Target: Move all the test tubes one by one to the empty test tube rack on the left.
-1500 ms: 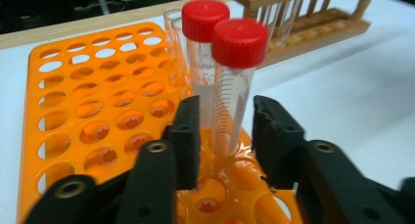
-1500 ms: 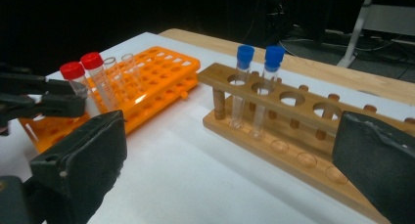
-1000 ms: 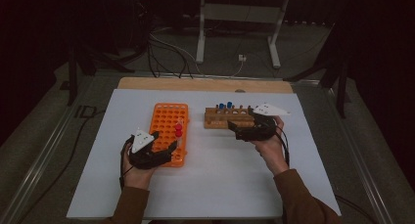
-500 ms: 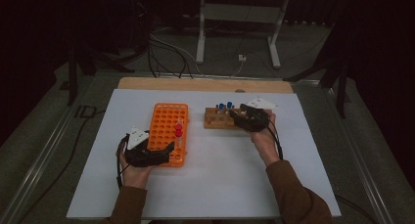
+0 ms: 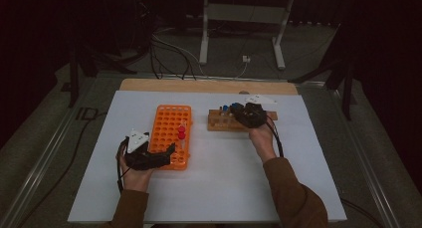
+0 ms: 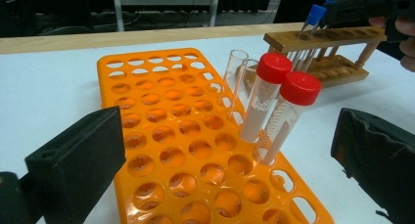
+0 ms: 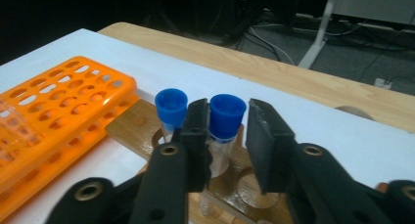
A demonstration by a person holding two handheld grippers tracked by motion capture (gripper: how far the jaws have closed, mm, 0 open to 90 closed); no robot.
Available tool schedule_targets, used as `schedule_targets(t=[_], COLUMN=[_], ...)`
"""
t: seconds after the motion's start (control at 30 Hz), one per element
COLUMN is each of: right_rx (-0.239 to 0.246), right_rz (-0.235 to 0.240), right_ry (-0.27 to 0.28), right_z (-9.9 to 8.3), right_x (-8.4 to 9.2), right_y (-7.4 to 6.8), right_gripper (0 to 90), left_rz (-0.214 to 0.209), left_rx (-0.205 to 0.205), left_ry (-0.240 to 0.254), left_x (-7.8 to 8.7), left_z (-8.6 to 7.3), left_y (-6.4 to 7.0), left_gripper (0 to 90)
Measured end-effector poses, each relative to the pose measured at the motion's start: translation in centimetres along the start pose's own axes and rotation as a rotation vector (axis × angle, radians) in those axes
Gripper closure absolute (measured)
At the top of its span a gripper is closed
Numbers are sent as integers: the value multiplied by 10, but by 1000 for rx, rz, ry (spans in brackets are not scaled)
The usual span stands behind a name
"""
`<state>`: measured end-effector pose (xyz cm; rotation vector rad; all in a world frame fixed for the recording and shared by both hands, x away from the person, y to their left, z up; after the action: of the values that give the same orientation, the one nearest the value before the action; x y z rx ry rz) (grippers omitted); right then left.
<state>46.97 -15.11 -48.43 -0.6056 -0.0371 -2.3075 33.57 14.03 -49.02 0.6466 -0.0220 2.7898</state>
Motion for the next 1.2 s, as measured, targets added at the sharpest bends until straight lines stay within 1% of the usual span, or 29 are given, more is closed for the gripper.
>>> schedule_targets(t=[0.1,0.27,0.33,0.4,0.47,0.57,0.67,0.8,0.87,1.1,1.2], right_rx=[7,7,12,10,7,10,12,10,21,35,41], right_rz=[6,5,-8,-6,-10,-18,-17,-9,-7,-20,-18], right_ry=[-1,2,-15,-30,-20,-22,-19,10,31,114,143], right_z=[-1,-2,-5,-9,-9,-9,-8,-3,2,18,26], right_x=[-3,-5,-7,-10,-11,-11,-9,-1,4,25,35], right_y=[-2,-2,-2,-1,-2,-3,-4,-6,-9,-14,-15], right_gripper=[756,748,731,733,741,755,763,765,765,765,765], left_rz=[1,1,0,-1,-1,-4,-5,-5,-8,-15,-34], left_rx=[1,2,1,1,1,7,5,6,7,5,11], left_ry=[1,4,3,4,4,1,-1,2,1,4,5], left_x=[0,0,0,0,0,0,-1,-2,-2,-3,-3], left_z=[0,0,0,0,0,-1,-2,-2,-2,-4,-3], left_y=[0,1,1,1,0,0,0,0,0,1,2], left_gripper=[6,6,6,6,6,6,7,7,7,7,7])
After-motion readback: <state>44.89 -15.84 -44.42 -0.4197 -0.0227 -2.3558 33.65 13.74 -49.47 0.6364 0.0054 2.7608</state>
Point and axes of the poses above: each handheld gripper's, and its own axes: x roughly backward along the jaws, z roughly out of its top, y roughly to its right, the point moved 6 cm from there along -x, roughly forward along the jaws, and after that the axes turned 11 degrees about z, right-handed, at the moved point
